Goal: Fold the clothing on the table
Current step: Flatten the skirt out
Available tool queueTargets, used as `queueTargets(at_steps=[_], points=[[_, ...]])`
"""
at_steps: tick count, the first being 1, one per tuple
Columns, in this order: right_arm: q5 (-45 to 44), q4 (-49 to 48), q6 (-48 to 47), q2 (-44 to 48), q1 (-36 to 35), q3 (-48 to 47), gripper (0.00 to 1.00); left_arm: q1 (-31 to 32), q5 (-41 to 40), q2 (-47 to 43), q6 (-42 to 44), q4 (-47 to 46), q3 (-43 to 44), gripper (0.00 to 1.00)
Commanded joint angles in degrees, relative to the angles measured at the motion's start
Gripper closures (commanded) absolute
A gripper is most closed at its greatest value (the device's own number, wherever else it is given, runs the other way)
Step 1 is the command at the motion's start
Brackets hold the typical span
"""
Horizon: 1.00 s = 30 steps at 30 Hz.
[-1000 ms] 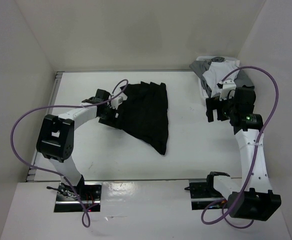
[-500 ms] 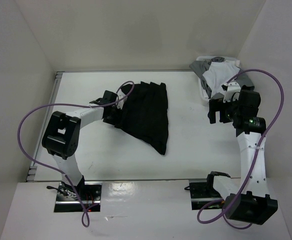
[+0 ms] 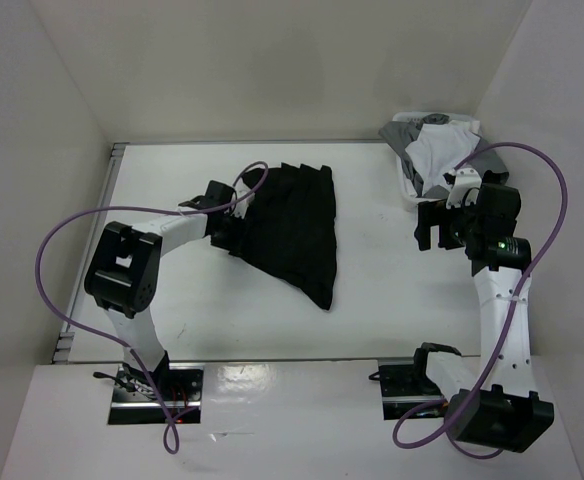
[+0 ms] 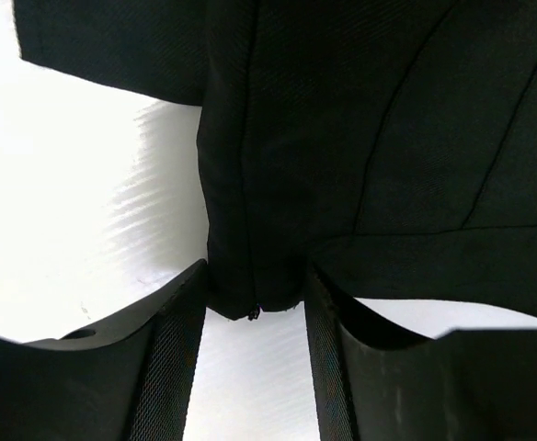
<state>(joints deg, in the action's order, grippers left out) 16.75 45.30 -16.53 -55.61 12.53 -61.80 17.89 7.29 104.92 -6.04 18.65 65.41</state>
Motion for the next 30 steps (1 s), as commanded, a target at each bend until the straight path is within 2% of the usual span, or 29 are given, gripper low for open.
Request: queueTargets(at_steps=[1,7,10,12,13,14,15,18,24,30], points=[[0.56,-0.39,0.63,1.30,0.47,0.19,0.02,0.22,2.38,0.64,0.95,2.18,1.04,0.48],[0.56,-0.39,0.63,1.30,0.47,0.72,0.02,-0.31,6.23,-2.09,3.66,5.68,1.04,0.57],[1.09,-0.39,0.63,1.30,0.47,0.72,0.02,-0.92,10.00,-2.71,6.03,8.50,3.49,0.66],[2.84,-0.39,-0.50,1.30,0.47,1.24,0.03,-3.37,14.99,-3.23,7.35,12.08,8.20,0.84],[2.85,-0.39,-0.52,1.30,0.47,1.24,0.03,-4.08,15.03,-3.23,7.36,12.89,8.25,0.85],[2.85,0.14,-0.52,1.30,-0.05,1.24,0.04,-4.79,15.73,-3.23,7.36,13.51,9.29,0.91],[3.54,0.14,-1.21,1.30,-0.05,1.24,0.04,-5.58,18.09,-3.76,7.36,14.21,10.17,0.93],[3.55,0.67,-1.83,-0.81,-2.95,0.72,0.04,-8.65,23.01,-4.81,7.88,15.79,13.68,0.98],[1.35,0.67,-2.36,-3.71,-8.92,0.10,0.06,-12.70,33.30,-4.82,9.47,21.76,25.71,0.98],[1.79,3.47,-4.30,-8.01,-17.70,-0.95,0.07,-13.23,35.51,-4.29,10.00,23.18,27.93,0.98]])
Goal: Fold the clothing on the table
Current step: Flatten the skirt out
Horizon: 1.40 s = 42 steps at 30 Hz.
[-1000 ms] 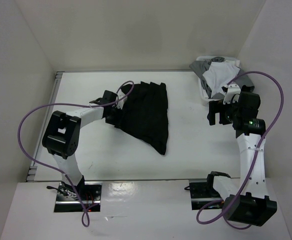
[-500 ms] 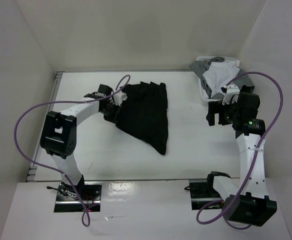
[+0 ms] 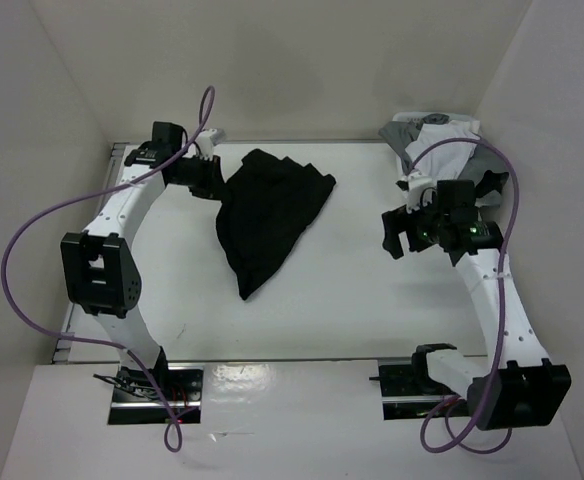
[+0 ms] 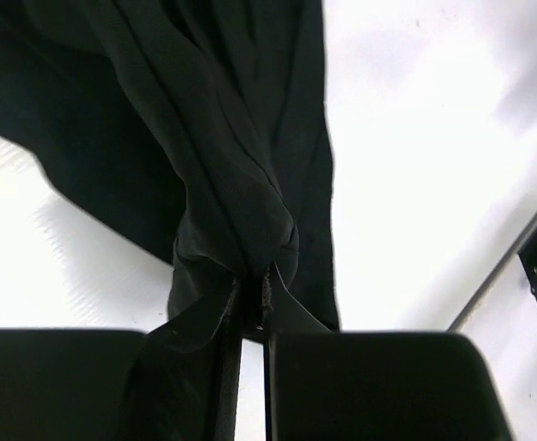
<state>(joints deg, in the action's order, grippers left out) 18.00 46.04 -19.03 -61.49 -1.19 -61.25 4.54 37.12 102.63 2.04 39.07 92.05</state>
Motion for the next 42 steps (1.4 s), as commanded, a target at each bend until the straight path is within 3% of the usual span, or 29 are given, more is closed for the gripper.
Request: queueTargets(at_steps=[1,8,13,19,23,26,30,32,35,38,40,42], points=[[0.55,2.74,-1.80,-3.10,-5.65,-1.50,0.07,0.12,5.68,-1.99,1.91,2.77,0.68,0.98],[-7.53,1.60,-2.33,-14.08,-21.38,-7.29,0.09,-1.81,7.44,-0.85,3.05,3.99,-0.47,0.98],[-14.29,-1.47,-1.80,-23.38,-31.30,-12.56,0.12,-7.95,11.64,-2.87,3.05,4.52,0.58,0.98],[-17.46,-5.08,-1.19,-28.76,-36.50,-14.16,0.13,-16.38,16.84,-6.74,3.05,5.75,1.11,0.98],[-19.32,-5.70,-1.19,-30.35,-39.06,-14.16,0.13,-19.12,18.07,-8.50,3.58,6.28,1.64,0.98],[-20.72,-6.40,-0.67,-30.35,-39.06,-13.46,0.13,-19.13,19.12,-8.50,3.58,7.86,6.64,0.98],[-23.62,-7.63,-0.66,-26.14,-36.00,-11.09,0.13,-14.04,17.12,-7.97,5.42,12.07,12.53,0.96],[-22.84,-7.63,-0.66,-21.77,-29.97,-10.47,0.13,-8.68,14.04,-7.36,7.88,13.66,14.03,0.96],[-22.31,-8.16,-0.13,-15.18,-21.61,-8.89,0.10,-0.43,9.38,-7.36,9.99,14.37,12.72,0.93],[-25.90,-8.78,-0.66,-10.59,-18.59,-6.00,0.06,8.52,5.33,-7.88,12.10,14.37,8.51,0.84],[-26.44,-8.78,-0.66,-7.16,-13.78,-4.67,0.02,15.46,3.06,-7.88,13.59,14.90,4.13,0.70],[-25.65,-8.25,-0.66,-4.79,-11.40,-4.14,0.01,20.14,2.16,-7.36,14.91,15.94,1.48,0.40]])
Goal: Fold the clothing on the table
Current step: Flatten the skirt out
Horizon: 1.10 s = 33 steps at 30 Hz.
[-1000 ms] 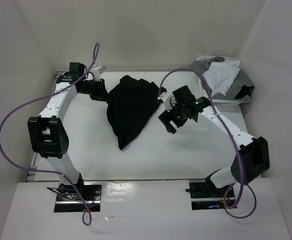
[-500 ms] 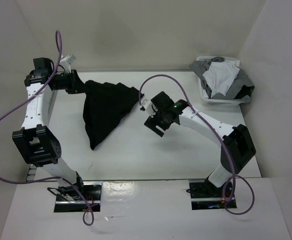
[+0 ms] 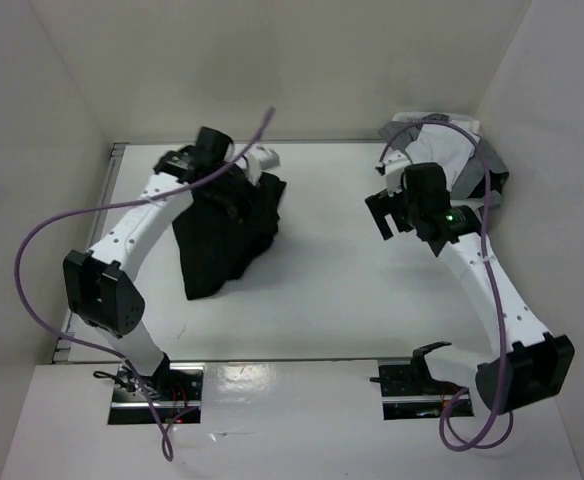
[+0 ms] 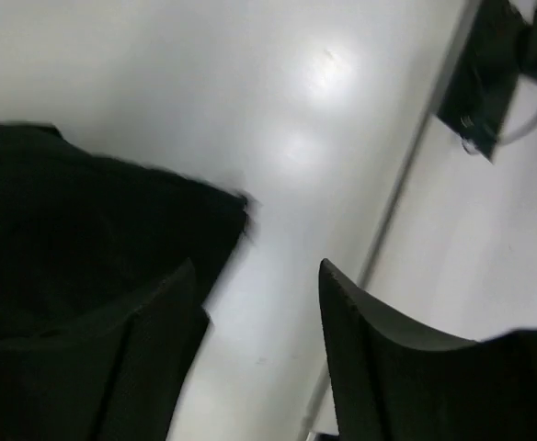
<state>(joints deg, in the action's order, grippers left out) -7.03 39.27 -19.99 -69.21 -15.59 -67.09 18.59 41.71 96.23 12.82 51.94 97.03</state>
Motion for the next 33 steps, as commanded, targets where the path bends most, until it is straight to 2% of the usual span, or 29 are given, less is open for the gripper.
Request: queueTargets(at_steps=[1,4,6,7,10,12,14,15,16,19,23,26,30,33], points=[[-0.62,-1.47,0.30,3.46,3.90,1.70,0.01,8.46,-3.04,-0.43,4.93,3.86,-4.65,0.34],[2.70,-0.95,0.92,4.26,5.66,2.31,0.01,17.95,-5.41,3.43,7.22,6.76,-8.34,0.21],[4.64,-0.42,1.53,4.26,6.89,2.31,0.01,22.43,-6.73,4.67,7.92,7.47,-9.40,0.18],[6.48,-0.42,2.05,4.26,6.89,1.79,0.01,22.98,-6.73,4.67,7.92,7.47,-9.41,0.12],[8.69,1.15,2.06,2.95,6.89,0.47,0.01,21.68,-9.27,3.01,6.09,6.33,-7.66,0.07],[11.06,2.56,1.44,2.15,6.89,-0.93,0.01,18.26,-10.25,-0.67,3.98,4.93,-5.28,0.05],[12.91,3.45,0.74,0.83,5.84,-2.07,0.01,8.96,-9.63,-4.98,2.13,3.09,-6.23,0.02],[12.92,4.06,0.74,-0.21,5.14,-2.08,0.01,5.44,-8.94,-6.56,-0.05,2.12,-7.63,0.01],[13.44,4.06,0.13,-1.53,3.57,-2.08,0.01,-1.29,-8.93,-9.80,-1.12,-0.33,-9.39,0.01],[12.92,3.46,0.12,-4.69,-0.38,-2.69,0.01,-11.86,-10.68,-15.78,-4.46,-4.11,-16.93,0.01],[10.38,1.79,0.65,-9.09,-4.43,-6.29,0.01,-21.46,-14.02,-22.12,-6.67,-7.11,-24.07,0.01],[5.90,-0.93,0.65,-15.24,-10.06,-10.42,0.02,-26.56,-14.56,-24.23,-6.67,-7.12,-27.76,0.01],[-1.57,-6.38,1.26,-25.06,-16.99,-16.21,0.02,-31.67,-14.65,-24.86,-6.67,-7.12,-30.41,0.01],[-2.47,-8.15,3.46,-30.61,-18.24,-23.59,0.02,-33.70,-14.64,-24.86,-5.35,-7.12,-31.81,0.01]])
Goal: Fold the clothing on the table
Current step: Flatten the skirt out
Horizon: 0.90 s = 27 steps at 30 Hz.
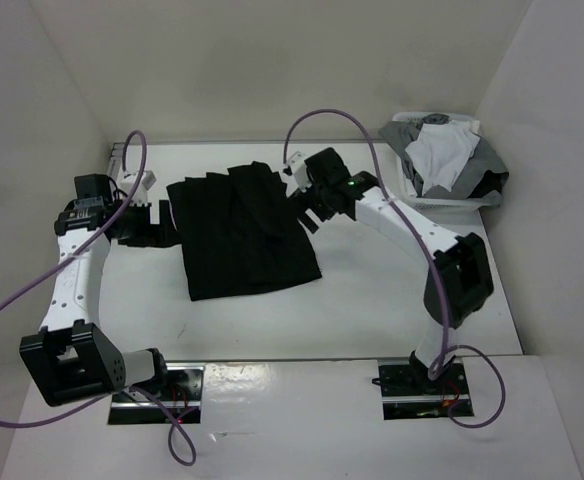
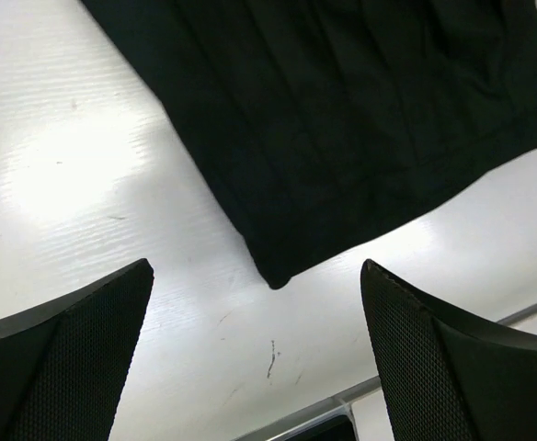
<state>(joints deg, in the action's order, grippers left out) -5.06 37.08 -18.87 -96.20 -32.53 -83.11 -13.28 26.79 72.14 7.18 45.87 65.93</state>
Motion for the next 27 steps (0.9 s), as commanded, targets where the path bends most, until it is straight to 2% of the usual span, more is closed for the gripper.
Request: queueTargets(at_steps=[1,5,12,19,23,27], points=[[-4.43,-6.49,3.22,-7.73,-1.30,-9.77,0.02,-1.84,0.28,-0.77,0.29,-1.65,-1.24,0.01],[-5.22,-5.97,5.95,-18.73,-2.35,-22.15,0.06,-4.29,0.81,-1.47,0.90,-2.71,-2.39,0.01],[-2.86,-4.04,6.48,-27.45,-3.50,-33.51,0.07,-7.19,2.83,-4.28,2.05,-2.71,-4.41,0.01],[-0.21,-2.72,7.01,-32.81,-7.71,-38.35,0.07,-9.05,3.36,-4.29,2.66,-2.71,-4.93,0.01],[0.31,-1.32,7.01,-37.46,-8.34,-41.77,0.12,-9.57,3.36,-4.29,2.66,-2.19,-4.94,0.01],[-0.92,-1.31,7.01,-40.54,-8.34,-41.17,0.16,-10.10,3.36,-4.81,2.66,-2.19,-4.94,0.01]])
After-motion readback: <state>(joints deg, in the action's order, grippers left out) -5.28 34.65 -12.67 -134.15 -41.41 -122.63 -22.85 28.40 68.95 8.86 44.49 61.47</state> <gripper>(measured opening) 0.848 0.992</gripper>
